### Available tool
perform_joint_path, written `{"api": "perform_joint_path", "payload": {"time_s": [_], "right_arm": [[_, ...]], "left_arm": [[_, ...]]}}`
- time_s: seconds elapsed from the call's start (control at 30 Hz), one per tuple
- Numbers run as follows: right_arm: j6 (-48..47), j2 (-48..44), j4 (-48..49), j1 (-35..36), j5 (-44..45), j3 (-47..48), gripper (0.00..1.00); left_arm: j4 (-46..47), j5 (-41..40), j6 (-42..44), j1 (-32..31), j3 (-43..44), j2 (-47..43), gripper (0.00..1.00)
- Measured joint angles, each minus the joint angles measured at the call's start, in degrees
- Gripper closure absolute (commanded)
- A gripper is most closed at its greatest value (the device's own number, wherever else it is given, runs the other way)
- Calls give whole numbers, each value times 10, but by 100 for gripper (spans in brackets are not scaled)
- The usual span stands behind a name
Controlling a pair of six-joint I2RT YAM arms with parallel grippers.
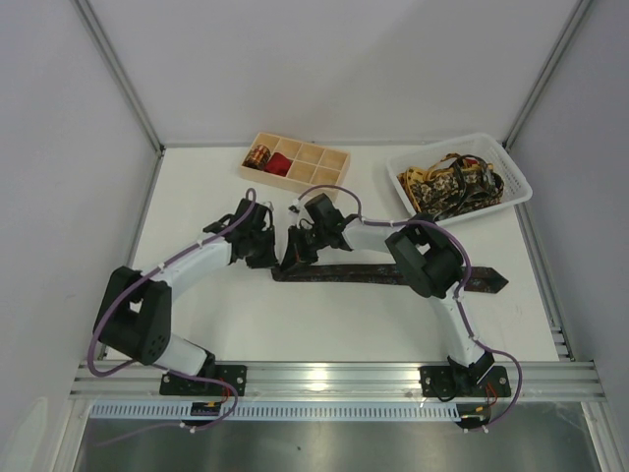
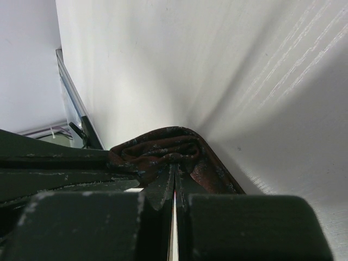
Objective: Roll the ties
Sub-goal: Roll the tie
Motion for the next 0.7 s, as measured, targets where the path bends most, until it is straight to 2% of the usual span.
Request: {"api": "perform_joint_path", "payload": {"time_s": [0.7], "right_arm": [[-1,6,-18,-11,10,-1,100]], "left_arm": [[20,7,-15,-31,35,65,99]]}}
